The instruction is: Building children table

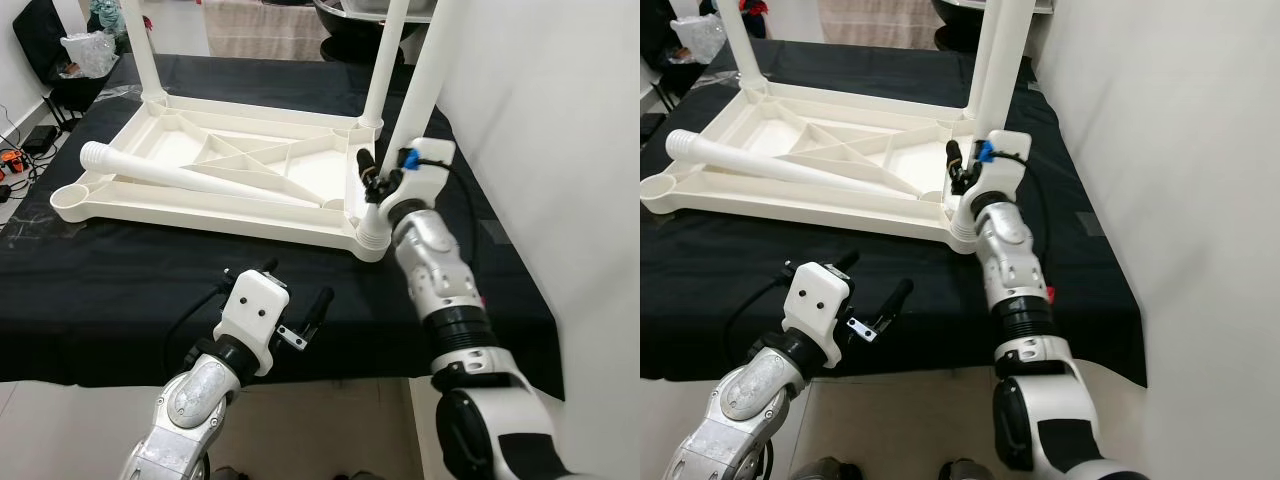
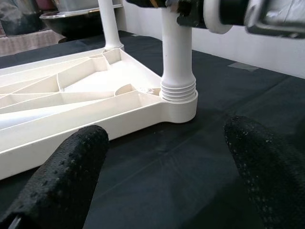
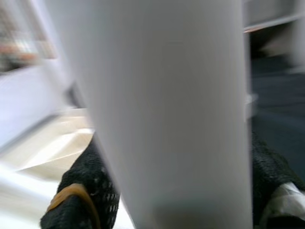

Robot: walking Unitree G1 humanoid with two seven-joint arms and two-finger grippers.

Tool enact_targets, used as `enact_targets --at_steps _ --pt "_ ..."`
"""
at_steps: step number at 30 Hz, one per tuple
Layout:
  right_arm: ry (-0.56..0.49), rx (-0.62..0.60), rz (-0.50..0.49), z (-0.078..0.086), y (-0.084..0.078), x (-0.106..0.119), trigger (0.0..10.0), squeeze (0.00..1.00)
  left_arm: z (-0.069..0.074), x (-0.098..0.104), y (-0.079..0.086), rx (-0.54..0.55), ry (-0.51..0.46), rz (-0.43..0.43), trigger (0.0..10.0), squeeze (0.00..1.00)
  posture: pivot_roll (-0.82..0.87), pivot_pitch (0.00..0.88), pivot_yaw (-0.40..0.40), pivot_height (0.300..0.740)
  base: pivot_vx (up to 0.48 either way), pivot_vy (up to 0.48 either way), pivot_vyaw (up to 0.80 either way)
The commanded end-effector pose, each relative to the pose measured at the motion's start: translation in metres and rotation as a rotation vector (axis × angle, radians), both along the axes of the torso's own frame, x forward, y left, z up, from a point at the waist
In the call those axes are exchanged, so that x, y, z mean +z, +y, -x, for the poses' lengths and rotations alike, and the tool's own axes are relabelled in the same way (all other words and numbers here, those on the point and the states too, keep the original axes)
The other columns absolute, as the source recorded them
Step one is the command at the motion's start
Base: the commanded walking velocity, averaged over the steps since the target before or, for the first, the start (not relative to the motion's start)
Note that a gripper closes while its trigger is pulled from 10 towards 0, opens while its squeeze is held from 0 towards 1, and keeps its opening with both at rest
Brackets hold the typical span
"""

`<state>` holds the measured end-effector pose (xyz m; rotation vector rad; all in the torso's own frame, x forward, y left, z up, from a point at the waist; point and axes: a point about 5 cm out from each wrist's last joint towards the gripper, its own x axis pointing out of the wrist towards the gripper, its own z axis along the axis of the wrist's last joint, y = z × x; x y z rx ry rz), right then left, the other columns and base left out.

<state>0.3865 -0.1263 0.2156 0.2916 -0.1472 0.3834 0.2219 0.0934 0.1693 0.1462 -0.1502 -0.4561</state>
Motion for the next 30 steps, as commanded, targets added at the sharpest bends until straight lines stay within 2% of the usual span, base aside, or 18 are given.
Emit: enact_targets --at_steps 1,2,3,5,6,7,10,12,17,18,19,21,24,25,26,27,28,30 --pt "0.006 0.316 -0.058 0.008 0.012 0.003 10.0 0.00 0.001 -0.004 -0.001 0.003 0.015 -0.001 10.0 0.00 0.07 0.086 -0.089 0.740 0.000 0.000 0.00" --pt "0.002 0.442 -0.047 0.013 0.011 0.001 10.0 0.00 0.001 -0.003 -0.001 0.004 0.014 -0.002 10.0 0.00 0.07 0.084 -0.092 0.740 0.000 0.000 0.00" --pt "0.002 0.442 -0.047 0.013 0.011 0.001 10.0 0.00 0.001 -0.003 -0.001 0.004 0.014 -0.002 10.0 0.00 0.07 0.084 -0.092 0.740 0.000 0.000 0.00" --pt "-0.014 0.652 -0.027 0.025 0.009 0.000 10.0 0.00 0.000 -0.003 0.000 0.005 0.012 -0.004 10.0 0.00 0.07 0.083 -0.089 0.740 0.000 0.000 0.00" --pt "-0.014 0.652 -0.027 0.025 0.009 0.000 10.0 0.00 0.000 -0.003 0.000 0.005 0.012 -0.004 10.0 0.00 0.07 0.083 -0.089 0.740 0.000 0.000 0.00" --pt "-0.032 0.762 -0.012 0.031 0.008 -0.001 10.0 0.00 0.001 -0.003 0.000 0.005 0.012 -0.005 10.0 0.00 0.08 0.083 -0.089 0.740 0.000 0.000 0.00" --pt "-0.038 0.836 -0.005 0.035 0.009 -0.002 10.0 0.00 0.001 -0.003 0.001 0.005 0.012 -0.008 10.0 0.00 0.08 0.084 -0.089 0.740 0.000 0.000 0.00" --pt "-0.058 0.957 0.017 0.040 0.018 -0.003 10.0 0.00 0.002 -0.004 0.001 0.004 0.014 -0.010 10.0 0.00 0.08 0.087 -0.085 0.740 0.000 0.000 0.00" --pt "-0.081 1.063 0.005 0.044 0.033 0.001 9.8 0.00 0.001 -0.003 0.000 0.000 0.015 -0.010 10.0 0.00 0.08 0.089 -0.084 0.740 0.000 0.000 0.00" --pt "-0.081 1.063 0.005 0.044 0.033 0.001 9.8 0.00 0.001 -0.003 0.000 0.000 0.015 -0.010 10.0 0.00 0.08 0.089 -0.084 0.740 0.000 0.000 0.00" --pt "-0.082 1.061 0.008 0.041 0.042 0.002 0.0 0.00 0.001 -0.003 -0.001 -0.003 0.013 -0.009 10.0 0.00 0.08 0.087 -0.083 0.740 0.000 0.000 0.00" --pt "-0.074 1.051 0.006 0.040 0.045 0.001 0.0 0.00 0.001 -0.003 -0.001 -0.005 0.012 -0.009 10.0 0.00 0.08 0.087 -0.083 0.740 0.000 0.000 0.00" --pt "-0.029 0.939 0.056 0.032 0.052 -0.005 0.0 0.00 0.001 -0.003 -0.002 -0.005 0.011 -0.010 10.0 0.00 0.08 0.079 -0.084 0.740 0.000 0.000 0.00" --pt "0.001 0.770 0.100 0.021 0.053 -0.009 0.0 0.00 0.002 -0.003 -0.002 -0.004 0.011 -0.009 10.0 0.00 0.08 0.074 -0.083 0.740 0.000 0.000 0.00" --pt "0.001 0.770 0.100 0.021 0.053 -0.009 0.0 0.00 0.002 -0.003 -0.002 -0.004 0.011 -0.009 10.0 0.00 0.08 0.074 -0.083 0.740 0.000 0.000 0.00" --pt "0.019 0.653 0.127 0.015 0.053 -0.012 0.0 0.00 0.002 -0.004 -0.002 -0.003 0.012 -0.008 10.0 0.00 0.08 0.074 -0.083 0.740 0.000 0.000 0.00" --pt "0.019 0.653 0.127 0.015 0.053 -0.012 0.0 0.00 0.002 -0.004 -0.002 -0.003 0.012 -0.008 10.0 0.00 0.08 0.074 -0.083 0.740 0.000 0.000 0.00" --pt "0.080 0.405 0.140 0.003 0.046 -0.017 0.0 0.00 0.003 -0.005 -0.003 -0.006 0.014 -0.008 10.0 0.00 0.07 0.066 -0.085 0.740 0.000 0.000 0.00"
